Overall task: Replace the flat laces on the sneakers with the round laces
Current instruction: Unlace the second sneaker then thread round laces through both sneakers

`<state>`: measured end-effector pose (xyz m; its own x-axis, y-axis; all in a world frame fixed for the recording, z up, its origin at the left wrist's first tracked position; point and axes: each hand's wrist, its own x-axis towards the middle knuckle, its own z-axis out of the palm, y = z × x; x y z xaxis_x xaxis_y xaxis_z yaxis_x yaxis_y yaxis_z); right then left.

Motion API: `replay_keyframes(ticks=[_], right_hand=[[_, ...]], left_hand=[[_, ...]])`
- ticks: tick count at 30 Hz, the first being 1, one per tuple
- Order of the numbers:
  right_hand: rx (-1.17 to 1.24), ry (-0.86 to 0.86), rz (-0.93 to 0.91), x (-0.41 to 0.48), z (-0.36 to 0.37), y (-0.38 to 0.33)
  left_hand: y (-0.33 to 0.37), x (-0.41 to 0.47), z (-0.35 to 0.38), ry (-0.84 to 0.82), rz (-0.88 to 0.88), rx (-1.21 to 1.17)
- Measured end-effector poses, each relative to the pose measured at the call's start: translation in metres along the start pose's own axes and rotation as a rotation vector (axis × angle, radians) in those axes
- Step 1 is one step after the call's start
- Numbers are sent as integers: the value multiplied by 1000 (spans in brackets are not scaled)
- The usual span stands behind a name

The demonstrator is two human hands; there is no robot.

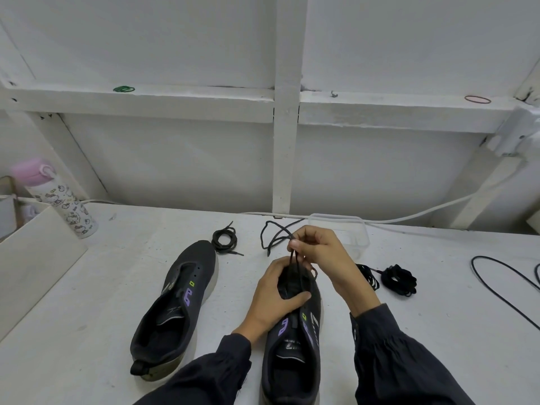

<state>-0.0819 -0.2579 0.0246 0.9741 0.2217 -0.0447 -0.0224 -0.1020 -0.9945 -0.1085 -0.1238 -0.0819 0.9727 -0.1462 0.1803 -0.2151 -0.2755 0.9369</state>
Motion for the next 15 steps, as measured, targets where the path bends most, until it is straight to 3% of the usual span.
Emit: replay_keyframes(ticks=[15], right_hand=[[311, 110, -213, 26, -11, -77]], left_hand=[[1, 1, -7, -88, -10, 119]])
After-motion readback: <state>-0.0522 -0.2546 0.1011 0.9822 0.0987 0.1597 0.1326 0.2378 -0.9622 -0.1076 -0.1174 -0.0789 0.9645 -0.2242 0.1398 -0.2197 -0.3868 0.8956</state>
